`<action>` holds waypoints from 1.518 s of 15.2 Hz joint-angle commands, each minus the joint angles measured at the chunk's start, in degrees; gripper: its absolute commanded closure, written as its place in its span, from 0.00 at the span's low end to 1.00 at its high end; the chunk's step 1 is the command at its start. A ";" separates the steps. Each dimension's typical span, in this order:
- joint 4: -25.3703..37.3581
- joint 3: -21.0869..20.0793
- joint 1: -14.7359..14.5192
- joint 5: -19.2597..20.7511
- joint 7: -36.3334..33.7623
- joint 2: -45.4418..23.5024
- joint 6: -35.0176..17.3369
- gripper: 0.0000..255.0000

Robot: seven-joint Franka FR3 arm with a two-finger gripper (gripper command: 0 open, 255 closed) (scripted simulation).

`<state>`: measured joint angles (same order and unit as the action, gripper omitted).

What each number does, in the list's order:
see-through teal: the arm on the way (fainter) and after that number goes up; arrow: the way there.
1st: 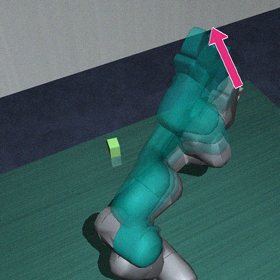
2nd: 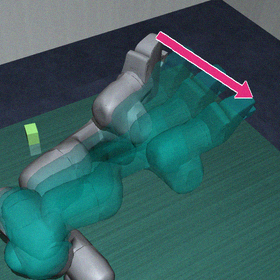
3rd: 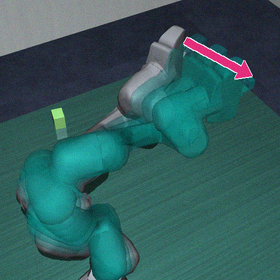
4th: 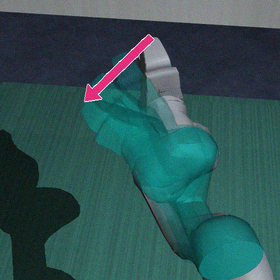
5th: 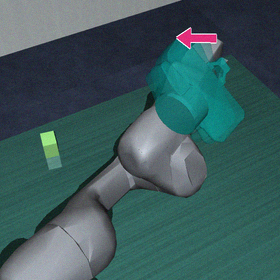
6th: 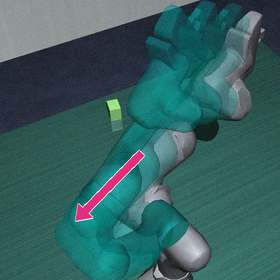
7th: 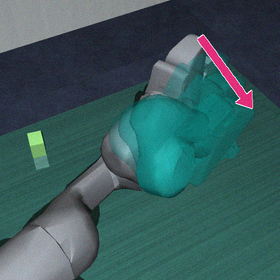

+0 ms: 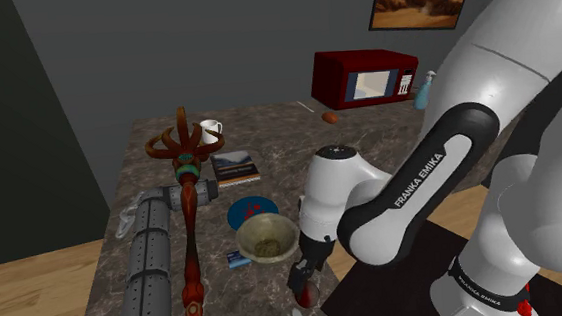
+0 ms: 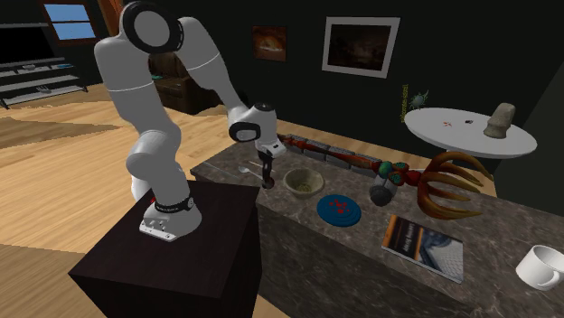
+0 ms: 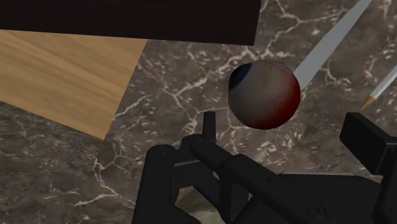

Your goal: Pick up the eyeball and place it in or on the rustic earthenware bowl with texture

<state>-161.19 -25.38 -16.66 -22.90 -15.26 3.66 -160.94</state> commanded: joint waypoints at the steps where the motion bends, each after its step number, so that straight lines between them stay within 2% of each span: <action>1: 0.56 -0.38 0.08 1.24 -1.11 -3.81 -3.44 0.00; 7: 1.37 0.79 -0.56 5.38 -3.81 -10.88 -9.60 0.00; 14: 1.37 0.82 -0.59 5.35 -3.79 -10.86 -9.58 0.00; 15: 1.37 0.82 -0.59 5.35 -3.79 -10.86 -9.58 1.00; 23: 1.37 0.82 -0.60 5.35 -3.79 -10.87 -9.59 1.00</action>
<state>-159.82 -24.56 -17.26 -17.55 -19.04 -7.20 -170.52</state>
